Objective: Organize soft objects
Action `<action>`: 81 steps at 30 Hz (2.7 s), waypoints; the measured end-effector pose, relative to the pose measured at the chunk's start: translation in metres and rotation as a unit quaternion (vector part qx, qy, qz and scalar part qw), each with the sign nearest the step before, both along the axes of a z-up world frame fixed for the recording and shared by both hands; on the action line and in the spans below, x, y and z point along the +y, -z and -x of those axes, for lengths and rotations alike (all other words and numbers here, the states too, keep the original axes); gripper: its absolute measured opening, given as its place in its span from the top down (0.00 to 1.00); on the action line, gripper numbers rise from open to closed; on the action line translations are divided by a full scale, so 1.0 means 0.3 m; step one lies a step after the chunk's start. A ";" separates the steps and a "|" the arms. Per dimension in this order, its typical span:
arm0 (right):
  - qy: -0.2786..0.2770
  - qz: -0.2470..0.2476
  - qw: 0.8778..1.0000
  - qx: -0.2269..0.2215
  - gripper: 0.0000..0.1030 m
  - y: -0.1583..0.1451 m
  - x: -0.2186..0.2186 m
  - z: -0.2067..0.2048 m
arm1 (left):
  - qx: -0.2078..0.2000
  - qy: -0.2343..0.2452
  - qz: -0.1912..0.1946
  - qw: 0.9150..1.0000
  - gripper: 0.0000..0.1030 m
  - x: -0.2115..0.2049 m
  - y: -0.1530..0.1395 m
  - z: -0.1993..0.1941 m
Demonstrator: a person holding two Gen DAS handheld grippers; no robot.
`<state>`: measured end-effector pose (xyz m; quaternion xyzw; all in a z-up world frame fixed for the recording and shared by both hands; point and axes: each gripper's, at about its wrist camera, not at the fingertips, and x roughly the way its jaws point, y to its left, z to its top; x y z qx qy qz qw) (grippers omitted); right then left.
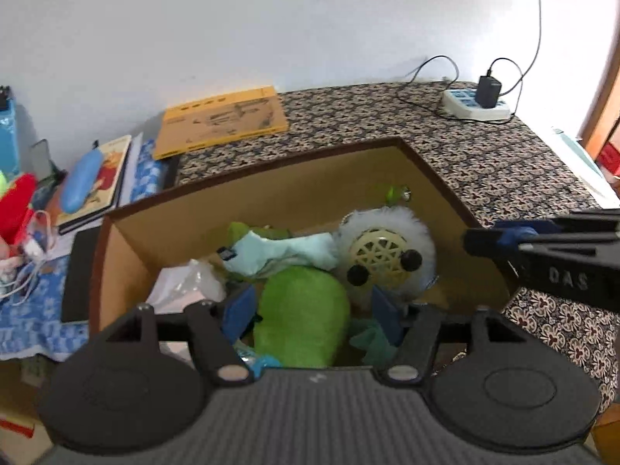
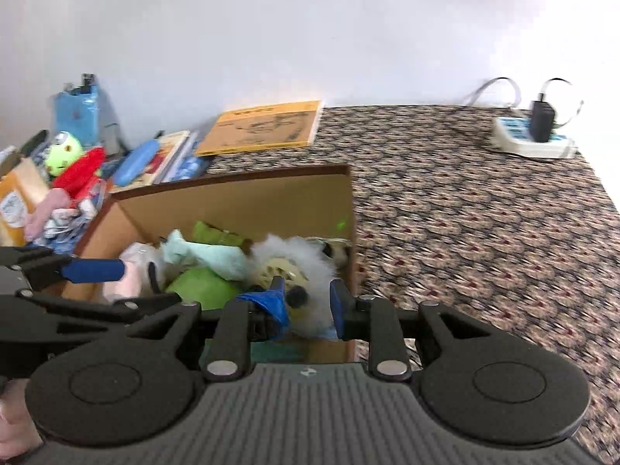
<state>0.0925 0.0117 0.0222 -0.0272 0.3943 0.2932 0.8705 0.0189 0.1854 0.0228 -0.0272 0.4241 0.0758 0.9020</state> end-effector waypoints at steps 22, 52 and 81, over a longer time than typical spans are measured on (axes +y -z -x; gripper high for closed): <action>0.021 -0.016 0.999 0.030 0.88 -0.014 -0.062 0.109 | 0.032 -0.076 -0.067 0.994 0.31 -0.095 -0.021 0.070; 0.157 0.066 0.984 0.049 0.85 0.034 -0.536 0.014 | 0.040 -0.041 -0.065 0.996 0.29 -0.604 -0.021 -0.095; 0.016 0.048 0.998 0.022 0.83 -0.076 -0.162 0.095 | 0.043 -0.172 -0.051 0.983 0.27 -0.185 -0.105 0.040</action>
